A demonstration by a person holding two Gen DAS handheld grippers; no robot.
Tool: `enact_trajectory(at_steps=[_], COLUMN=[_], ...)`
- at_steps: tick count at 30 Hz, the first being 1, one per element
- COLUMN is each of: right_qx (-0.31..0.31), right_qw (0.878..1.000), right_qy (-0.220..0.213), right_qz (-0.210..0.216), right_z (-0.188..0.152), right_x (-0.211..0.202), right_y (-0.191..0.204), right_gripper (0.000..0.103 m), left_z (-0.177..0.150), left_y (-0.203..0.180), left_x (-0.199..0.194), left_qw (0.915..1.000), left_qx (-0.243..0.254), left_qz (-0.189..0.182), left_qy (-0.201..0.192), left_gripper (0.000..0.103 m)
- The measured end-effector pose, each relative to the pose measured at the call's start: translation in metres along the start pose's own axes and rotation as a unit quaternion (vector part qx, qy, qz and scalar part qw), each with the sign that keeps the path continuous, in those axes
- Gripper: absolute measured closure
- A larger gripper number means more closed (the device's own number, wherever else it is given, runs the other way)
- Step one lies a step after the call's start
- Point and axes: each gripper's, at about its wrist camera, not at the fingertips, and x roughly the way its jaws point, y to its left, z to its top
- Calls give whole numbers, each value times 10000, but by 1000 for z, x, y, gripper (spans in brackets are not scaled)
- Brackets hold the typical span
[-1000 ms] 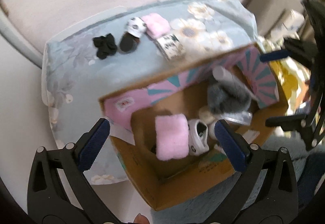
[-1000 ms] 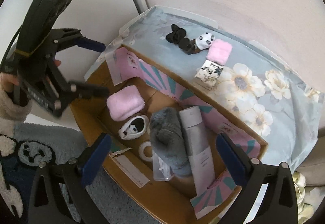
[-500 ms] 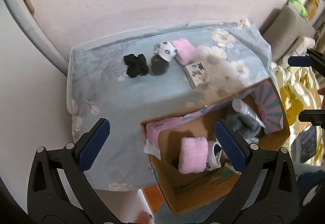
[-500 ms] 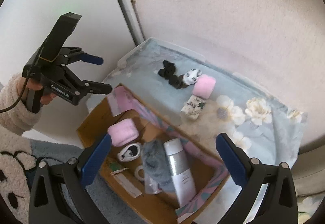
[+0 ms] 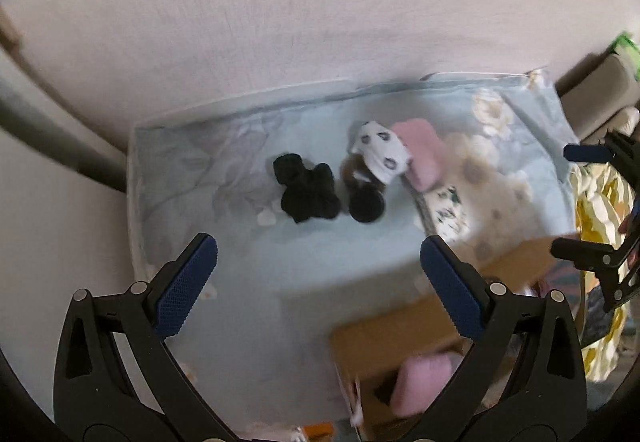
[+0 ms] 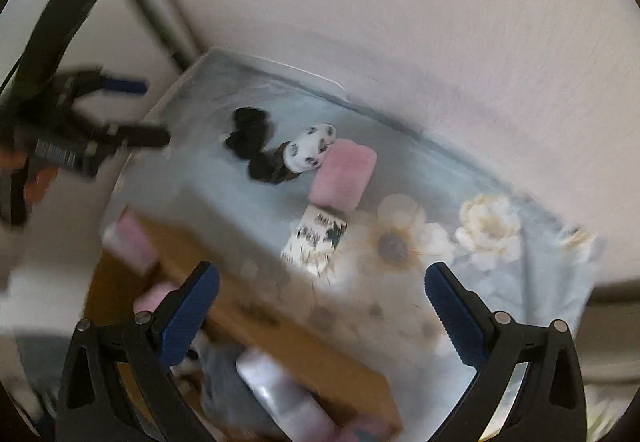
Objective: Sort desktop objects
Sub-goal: 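Grasp the black sock with the left gripper while the right grasps the second pink slipper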
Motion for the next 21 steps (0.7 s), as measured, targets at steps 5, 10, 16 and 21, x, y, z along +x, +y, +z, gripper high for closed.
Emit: enact_trajectory(at_steps=[5,10,16,21], right_qx=[322,438,423,544], right_qw=[9979,9961,9953,9953], right_qy=[442,588,681,661], right_qz=[-335,-486,-541,-441], right_z=[29,44,49,49], right_x=[59,93,111,118], right_y=[-6,-8,-5,-7], right_gripper=[0,0,1,16], left_z=[18,18,17,19], left_y=[19,20,24,25], left_x=[53,88,104,110], left_qw=[9982,9979,9975,9973], left_qx=[-434,-316,-409,-420], left_qz=[-127,144,92,48], left_qy=[390,538,567,594], left_gripper=[10,12,12,16])
